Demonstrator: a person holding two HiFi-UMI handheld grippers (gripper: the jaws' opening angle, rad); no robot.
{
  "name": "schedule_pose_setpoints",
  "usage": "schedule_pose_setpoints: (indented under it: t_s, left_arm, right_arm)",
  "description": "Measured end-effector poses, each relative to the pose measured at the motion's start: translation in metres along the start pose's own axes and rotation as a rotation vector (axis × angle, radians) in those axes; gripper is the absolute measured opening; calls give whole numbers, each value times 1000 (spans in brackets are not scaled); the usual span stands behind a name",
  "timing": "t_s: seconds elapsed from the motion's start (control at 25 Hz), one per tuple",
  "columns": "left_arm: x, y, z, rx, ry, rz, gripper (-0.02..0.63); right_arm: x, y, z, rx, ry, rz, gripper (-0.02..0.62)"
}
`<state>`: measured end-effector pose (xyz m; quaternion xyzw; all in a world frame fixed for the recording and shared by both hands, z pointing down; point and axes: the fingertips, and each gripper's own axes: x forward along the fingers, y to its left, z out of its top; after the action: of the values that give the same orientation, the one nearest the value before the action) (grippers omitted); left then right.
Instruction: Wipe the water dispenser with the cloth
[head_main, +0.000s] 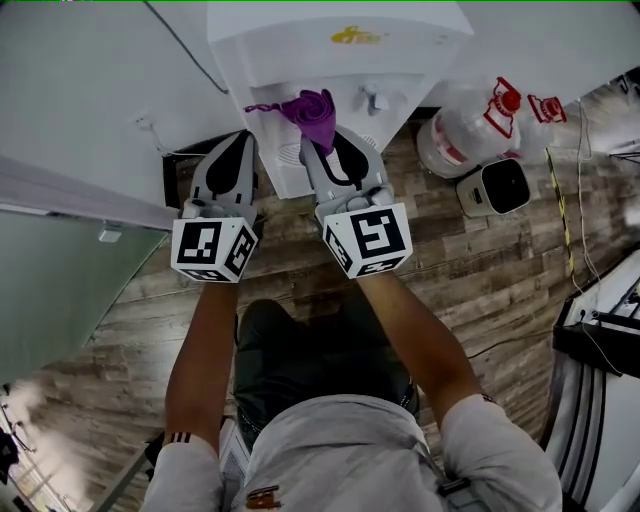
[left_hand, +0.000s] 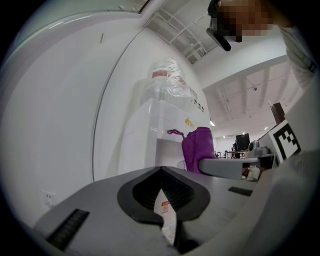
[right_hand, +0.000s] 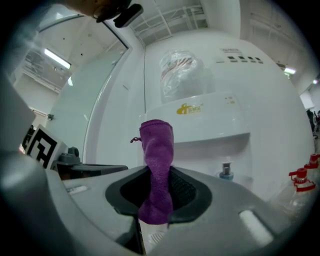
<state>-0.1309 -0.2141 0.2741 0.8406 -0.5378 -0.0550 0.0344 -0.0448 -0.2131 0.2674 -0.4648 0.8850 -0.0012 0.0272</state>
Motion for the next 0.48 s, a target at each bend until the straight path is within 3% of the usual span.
schedule_pose_setpoints:
  t_s: [0.48]
  left_arm:
    - [17, -19, -24, 7, -32, -40, -2]
  right_arm:
    - [1, -67, -22, 6, 7, -118, 98]
